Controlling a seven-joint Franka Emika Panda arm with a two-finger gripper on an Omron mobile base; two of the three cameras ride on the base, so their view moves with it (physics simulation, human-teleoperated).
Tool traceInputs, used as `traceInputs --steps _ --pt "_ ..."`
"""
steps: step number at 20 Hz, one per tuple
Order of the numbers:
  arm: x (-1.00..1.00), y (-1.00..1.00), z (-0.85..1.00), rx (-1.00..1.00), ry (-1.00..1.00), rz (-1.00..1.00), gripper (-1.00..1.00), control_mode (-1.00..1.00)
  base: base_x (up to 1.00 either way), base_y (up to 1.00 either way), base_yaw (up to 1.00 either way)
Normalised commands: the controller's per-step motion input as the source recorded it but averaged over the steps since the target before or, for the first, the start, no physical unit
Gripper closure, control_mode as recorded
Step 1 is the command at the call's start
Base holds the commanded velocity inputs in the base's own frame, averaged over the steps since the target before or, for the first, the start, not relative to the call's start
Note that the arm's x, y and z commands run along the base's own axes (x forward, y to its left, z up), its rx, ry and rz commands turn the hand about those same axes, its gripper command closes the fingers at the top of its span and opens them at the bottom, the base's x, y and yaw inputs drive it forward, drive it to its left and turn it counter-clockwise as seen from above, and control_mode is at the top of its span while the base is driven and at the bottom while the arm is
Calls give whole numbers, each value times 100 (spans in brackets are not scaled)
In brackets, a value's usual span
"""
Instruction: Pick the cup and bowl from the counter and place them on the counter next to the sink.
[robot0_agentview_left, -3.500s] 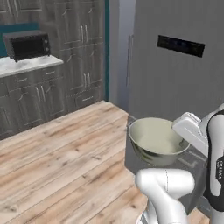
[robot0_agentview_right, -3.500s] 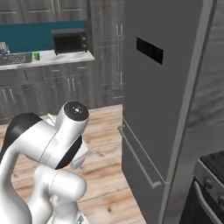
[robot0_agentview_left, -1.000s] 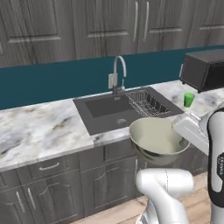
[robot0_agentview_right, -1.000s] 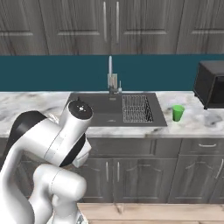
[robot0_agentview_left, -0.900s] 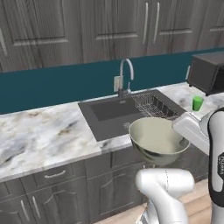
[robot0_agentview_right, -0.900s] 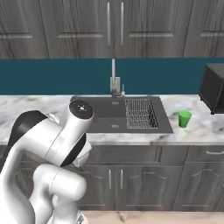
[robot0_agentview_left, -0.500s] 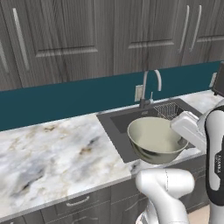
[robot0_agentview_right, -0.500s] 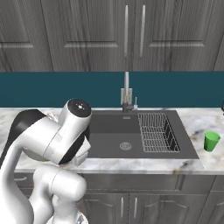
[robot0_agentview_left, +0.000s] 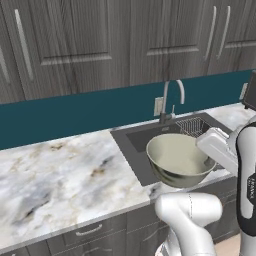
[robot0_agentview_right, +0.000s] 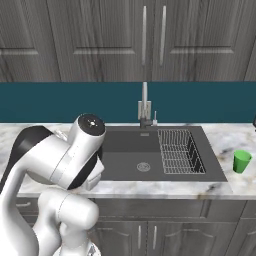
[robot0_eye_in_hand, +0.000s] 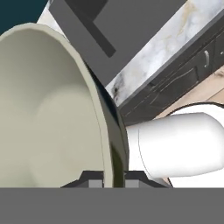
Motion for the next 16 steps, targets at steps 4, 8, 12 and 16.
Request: traceInputs --steps 4,8,12,16 --pt "0 0 0 0 0 0 100 -100 0 0 0" --pt "4 34 0 -6 -1 0 100 -100 0 0 0" --pt "17 56 -9 -11 0 0 100 -100 0 0 0" --pt "49 21 -4 -3 5 4 100 -100 0 0 0"
